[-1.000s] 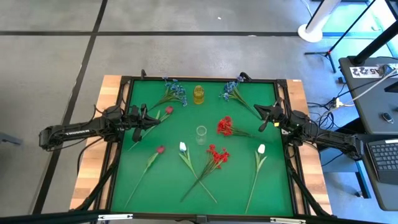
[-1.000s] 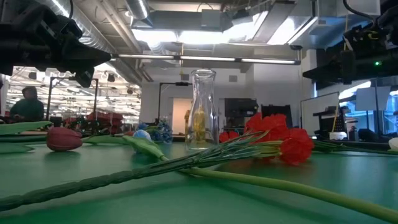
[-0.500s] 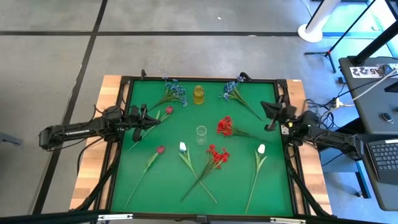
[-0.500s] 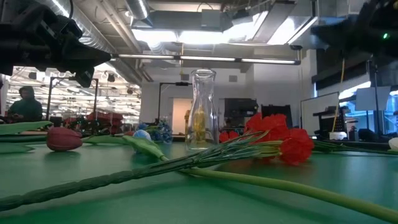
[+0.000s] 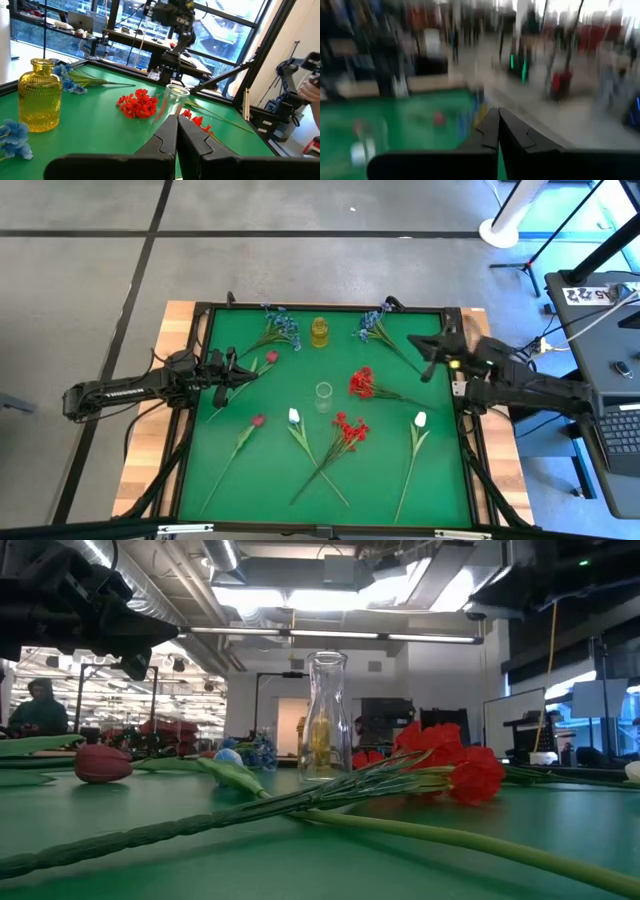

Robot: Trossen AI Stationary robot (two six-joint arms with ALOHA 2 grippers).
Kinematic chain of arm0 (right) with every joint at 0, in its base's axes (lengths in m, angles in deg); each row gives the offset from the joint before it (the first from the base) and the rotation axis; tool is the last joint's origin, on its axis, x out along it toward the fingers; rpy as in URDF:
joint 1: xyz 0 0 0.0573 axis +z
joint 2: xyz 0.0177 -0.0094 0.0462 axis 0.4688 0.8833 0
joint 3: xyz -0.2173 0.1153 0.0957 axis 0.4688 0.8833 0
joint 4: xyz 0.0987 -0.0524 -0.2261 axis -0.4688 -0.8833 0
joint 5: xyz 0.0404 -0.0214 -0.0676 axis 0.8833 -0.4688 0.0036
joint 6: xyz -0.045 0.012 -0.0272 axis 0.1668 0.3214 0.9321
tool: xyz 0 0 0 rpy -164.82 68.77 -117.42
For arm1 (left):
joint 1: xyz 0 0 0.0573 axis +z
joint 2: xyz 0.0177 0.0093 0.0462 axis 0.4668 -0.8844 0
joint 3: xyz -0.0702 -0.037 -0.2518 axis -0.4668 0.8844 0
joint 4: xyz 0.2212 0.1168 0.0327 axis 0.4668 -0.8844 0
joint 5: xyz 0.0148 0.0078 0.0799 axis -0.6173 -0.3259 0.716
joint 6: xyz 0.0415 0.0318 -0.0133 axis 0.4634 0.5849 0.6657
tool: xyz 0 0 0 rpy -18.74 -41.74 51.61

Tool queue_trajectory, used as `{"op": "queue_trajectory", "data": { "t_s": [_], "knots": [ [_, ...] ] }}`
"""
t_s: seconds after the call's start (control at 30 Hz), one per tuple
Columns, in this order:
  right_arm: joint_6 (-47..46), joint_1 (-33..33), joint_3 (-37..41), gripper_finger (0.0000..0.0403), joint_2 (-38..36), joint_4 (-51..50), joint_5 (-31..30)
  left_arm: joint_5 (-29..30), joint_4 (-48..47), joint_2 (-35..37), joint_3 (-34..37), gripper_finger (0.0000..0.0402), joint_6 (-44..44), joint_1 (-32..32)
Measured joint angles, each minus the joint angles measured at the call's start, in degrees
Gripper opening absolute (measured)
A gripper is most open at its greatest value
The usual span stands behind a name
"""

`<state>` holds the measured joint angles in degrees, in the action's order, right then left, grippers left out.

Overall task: Sort flowers into vase by color
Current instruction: Put the top red flowers into the transparent vase

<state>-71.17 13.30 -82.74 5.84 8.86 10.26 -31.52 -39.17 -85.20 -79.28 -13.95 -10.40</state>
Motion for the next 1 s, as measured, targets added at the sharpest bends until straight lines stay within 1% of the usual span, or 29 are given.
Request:
{"op": "queue_trajectory", "data": {
  "t_s": [0.03, 0.1, 0.17, 0.23, 0.33, 0.43, 0.5, 0.57, 0.73, 0.8, 0.87, 1.0],
  "knots": [
    [-1.3, 0.0, -1.5, 0.0010, 2.6, -1.5, 0.7, 0.0, 0.0, 0.0, 0.0, 0.0000, 0.0, 0.0],
    [-4.3, 0.0, -4.1, 0.0010, 6.9, -1.8, 4.7, 0.0, 0.0, 0.0, 0.0, 0.0000, 0.0, 0.0],
    [-5.0, 0.0, -5.5, 0.0010, 10.0, -2.0, 9.3, 0.0, 0.0, 0.0, 0.0, 0.0000, 0.0, 0.0],
    [-5.1, 0.0, -6.4, 0.0010, 12.7, -2.6, 11.2, 0.0, 0.0, 0.0, 0.0, 0.0000, 0.0, 0.0],
    [-5.3, 0.0, -6.5, 0.0010, 16.4, -3.1, 10.7, 0.0, 0.0, 0.0, 0.0, 0.0000, 0.0, 0.0],
    [-7.1, 0.0, -6.5, 0.0010, 18.9, -5.9, 5.2, 0.0, 0.0, 0.0, 0.0, 0.0000, 0.0, 0.0],
    [-7.6, 0.0, -6.5, 0.0010, 19.9, -8.2, 2.9, 0.0, 0.0, 0.0, 0.0, 0.0000, 0.0, 0.0],
    [-9.1, 0.0, -6.5, 0.0010, 20.7, -11.3, 3.0, 0.0, 0.0, 0.0, 0.0, 0.0000, 0.0, 0.0],
    [-14.3, 0.1, -6.5, 0.0012, 20.9, -21.3, 8.6, 0.0, 0.0, 0.0, 0.0, 0.0000, 0.0, 0.0],
    [-15.2, 0.1, -6.5, 0.0024, 21.7, -24.2, 9.8, 0.0, 0.0, 0.0, 0.0, 0.0000, 0.0, 0.0],
    [-16.0, 0.1, -6.5, 0.0048, 22.6, -25.8, 10.6, 0.0, 0.0, 0.0, 0.0, 0.0000, 0.0, 0.0],
    [-16.2, 0.1, -6.5, 0.0123, 26.0, -24.6, 13.4, 0.0, 0.0, 0.0, 0.0, 0.0000, 0.0, 0.0]
  ]
}}
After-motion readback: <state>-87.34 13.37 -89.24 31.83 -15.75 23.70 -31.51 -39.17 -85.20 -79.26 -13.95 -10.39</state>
